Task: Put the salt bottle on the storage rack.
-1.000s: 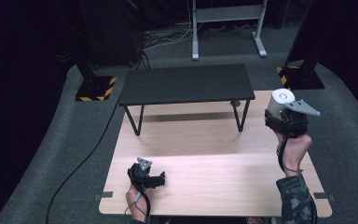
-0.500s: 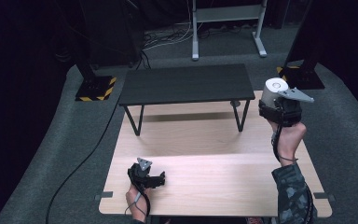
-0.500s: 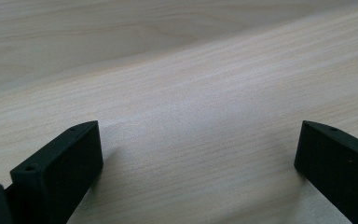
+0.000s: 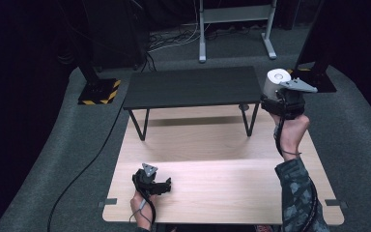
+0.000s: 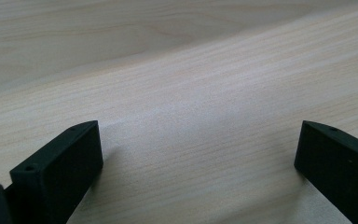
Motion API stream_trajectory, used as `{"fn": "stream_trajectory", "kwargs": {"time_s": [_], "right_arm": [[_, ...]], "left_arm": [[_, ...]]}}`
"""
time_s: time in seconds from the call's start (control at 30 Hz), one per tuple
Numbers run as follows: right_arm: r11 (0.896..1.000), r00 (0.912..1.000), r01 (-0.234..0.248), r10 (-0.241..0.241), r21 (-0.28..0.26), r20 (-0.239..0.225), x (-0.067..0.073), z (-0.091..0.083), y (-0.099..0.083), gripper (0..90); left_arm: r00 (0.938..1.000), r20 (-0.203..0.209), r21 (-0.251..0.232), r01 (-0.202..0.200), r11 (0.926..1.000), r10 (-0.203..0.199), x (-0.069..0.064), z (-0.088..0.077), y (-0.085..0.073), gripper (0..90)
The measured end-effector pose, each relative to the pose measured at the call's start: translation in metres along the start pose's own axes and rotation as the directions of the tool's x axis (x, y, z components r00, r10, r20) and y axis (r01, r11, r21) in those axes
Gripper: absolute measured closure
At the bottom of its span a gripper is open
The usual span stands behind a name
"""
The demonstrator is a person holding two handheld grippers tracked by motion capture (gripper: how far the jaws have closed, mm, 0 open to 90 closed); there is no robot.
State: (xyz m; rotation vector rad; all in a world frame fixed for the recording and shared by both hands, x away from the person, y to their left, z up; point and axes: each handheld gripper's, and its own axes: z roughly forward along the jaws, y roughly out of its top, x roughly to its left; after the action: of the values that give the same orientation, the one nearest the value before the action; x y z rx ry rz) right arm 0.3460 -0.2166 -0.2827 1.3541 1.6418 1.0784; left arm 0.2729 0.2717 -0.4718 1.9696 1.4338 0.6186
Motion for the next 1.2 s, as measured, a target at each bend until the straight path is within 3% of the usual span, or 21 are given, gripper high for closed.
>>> {"fn": "stream_trajectory", "kwargs": {"time_s": [0.27, 0.73, 1.2], "right_arm": [[1.000, 0.9999, -0.013, 0.013, 0.000, 0.001, 0.017, 0.016, 0.013, 29.5], [0.999, 0.9992, -0.038, 0.038, -0.006, -0.016, 0.042, 0.046, 0.019, 29.4], [0.998, 0.9962, -0.066, 0.067, 0.014, -0.056, 0.067, 0.077, 0.028, 29.4]], "left_arm": [[1.0000, 0.003, 0.000, -0.002, 1.0000, 0.002, 0.000, 0.000, 0.000, 0.2], [1.0000, 0.005, 0.002, -0.007, 1.0000, 0.007, 0.001, 0.000, 0.000, 0.2], [0.9999, 0.007, 0.004, -0.008, 1.0000, 0.008, 0.001, 0.000, 0.001, 0.2]]}}
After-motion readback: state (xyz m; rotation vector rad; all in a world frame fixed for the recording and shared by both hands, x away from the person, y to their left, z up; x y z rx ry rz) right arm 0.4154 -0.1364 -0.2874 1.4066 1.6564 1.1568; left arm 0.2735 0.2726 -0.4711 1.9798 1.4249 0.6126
